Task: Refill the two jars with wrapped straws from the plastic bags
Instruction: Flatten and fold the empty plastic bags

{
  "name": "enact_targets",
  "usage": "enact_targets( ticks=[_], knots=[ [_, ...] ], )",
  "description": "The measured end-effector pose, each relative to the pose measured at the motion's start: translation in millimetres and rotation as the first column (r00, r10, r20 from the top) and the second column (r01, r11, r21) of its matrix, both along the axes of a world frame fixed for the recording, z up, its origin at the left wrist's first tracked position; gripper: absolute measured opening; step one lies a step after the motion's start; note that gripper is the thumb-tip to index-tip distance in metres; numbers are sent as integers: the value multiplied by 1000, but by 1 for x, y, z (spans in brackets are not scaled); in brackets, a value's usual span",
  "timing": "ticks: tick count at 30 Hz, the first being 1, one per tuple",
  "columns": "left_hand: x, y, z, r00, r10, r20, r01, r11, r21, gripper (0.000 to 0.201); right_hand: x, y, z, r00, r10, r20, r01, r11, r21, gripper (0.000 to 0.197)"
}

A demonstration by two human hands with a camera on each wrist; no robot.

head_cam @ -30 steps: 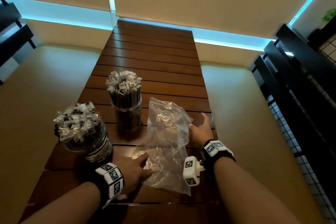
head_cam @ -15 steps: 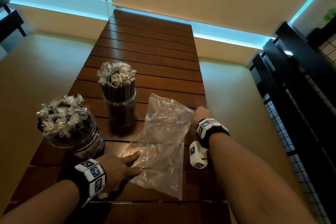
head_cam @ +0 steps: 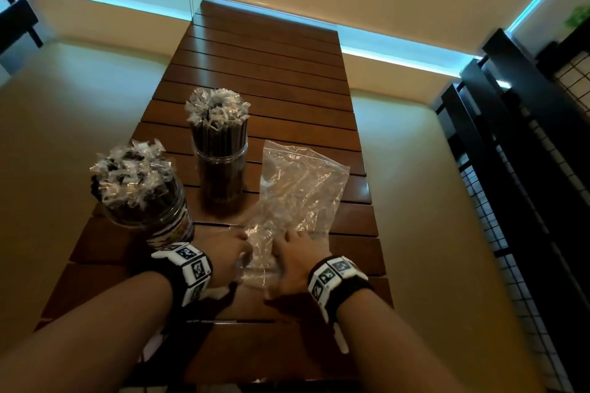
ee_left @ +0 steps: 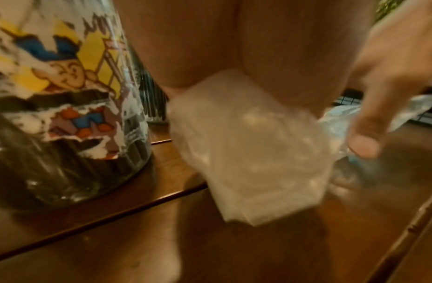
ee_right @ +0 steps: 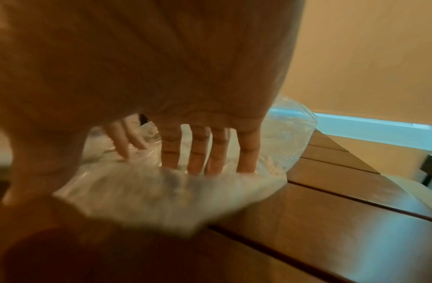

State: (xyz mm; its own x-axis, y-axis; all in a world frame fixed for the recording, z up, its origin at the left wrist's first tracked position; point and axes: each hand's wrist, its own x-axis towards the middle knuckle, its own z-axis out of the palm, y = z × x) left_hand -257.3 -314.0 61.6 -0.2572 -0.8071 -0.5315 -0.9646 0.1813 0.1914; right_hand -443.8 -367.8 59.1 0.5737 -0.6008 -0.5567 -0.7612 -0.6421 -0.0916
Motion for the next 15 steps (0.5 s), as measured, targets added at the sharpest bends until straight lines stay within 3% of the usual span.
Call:
enact_targets(
  ticks=[3,7,9,12,15],
  knots=[
    [-1,4,3,991,29,134,-11,991,-133,33,-7,16,-6,996,83,-42,-86,992,-95,83],
    [0,12,7,977,32,210,8,983,-186,39,-20,24,-10,995,72,74,-59,986,-158,44],
    [2,13,9,992,47,120,-19,975,-223,38,-25,20,-6,974,-78,214,105,987,-118,27],
    [9,13,7,998,63,-30,-69,970,-234,47,-30,3,5,872,-400,281,385,916,109,22],
    [16,13,9,976,130,-175,-160,972,-172,83,-40,-17,11,755,-590,284,523,805,282,20]
  ],
)
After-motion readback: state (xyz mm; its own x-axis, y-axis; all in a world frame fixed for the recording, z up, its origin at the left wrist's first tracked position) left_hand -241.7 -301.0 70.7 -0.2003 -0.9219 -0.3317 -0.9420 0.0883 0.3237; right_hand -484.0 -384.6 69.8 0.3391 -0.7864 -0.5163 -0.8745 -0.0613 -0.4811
